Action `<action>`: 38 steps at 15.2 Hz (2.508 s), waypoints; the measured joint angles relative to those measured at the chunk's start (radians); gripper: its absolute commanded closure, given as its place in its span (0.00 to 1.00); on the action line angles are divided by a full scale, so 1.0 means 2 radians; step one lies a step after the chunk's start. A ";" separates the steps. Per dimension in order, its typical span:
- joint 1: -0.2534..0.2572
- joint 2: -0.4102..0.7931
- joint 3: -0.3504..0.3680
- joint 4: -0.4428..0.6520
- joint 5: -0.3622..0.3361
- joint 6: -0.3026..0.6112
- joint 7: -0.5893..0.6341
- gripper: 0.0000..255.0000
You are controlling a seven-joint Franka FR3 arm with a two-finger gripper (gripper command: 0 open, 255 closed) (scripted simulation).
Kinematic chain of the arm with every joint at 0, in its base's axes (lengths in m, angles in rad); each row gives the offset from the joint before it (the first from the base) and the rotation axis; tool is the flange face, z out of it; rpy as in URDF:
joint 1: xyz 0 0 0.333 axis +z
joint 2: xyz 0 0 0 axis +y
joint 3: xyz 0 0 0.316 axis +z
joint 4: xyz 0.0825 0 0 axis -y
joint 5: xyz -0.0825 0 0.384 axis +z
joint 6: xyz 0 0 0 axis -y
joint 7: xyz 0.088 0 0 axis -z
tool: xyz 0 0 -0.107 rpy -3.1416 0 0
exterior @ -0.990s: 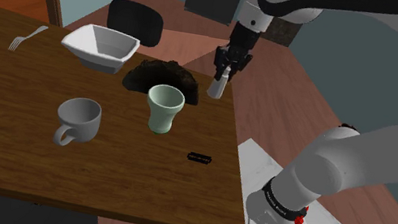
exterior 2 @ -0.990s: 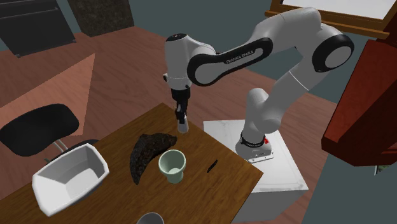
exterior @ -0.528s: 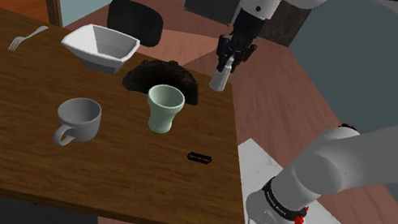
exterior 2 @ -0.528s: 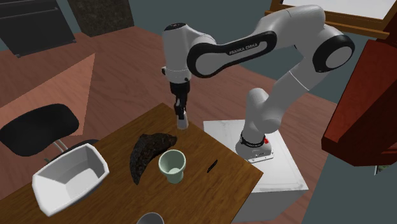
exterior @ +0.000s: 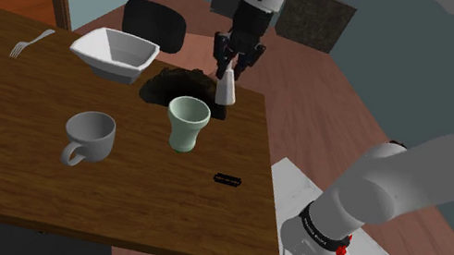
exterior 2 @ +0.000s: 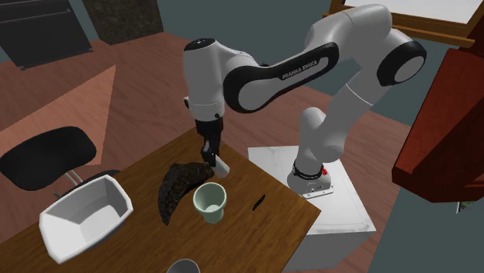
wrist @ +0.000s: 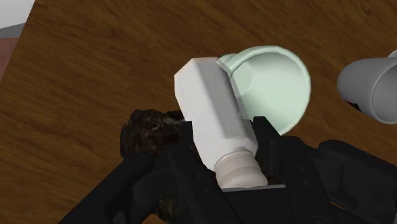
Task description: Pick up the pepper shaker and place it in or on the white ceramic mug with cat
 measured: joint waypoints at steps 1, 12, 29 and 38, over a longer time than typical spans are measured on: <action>0.003 0.009 0.009 0.013 0.002 -0.002 0.012 1.00; 0.032 0.143 0.110 0.149 -0.011 0.014 0.152 1.00; 0.097 0.349 0.180 0.335 -0.120 0.021 0.314 1.00; 0.097 0.360 0.177 0.288 -0.127 0.077 0.315 1.00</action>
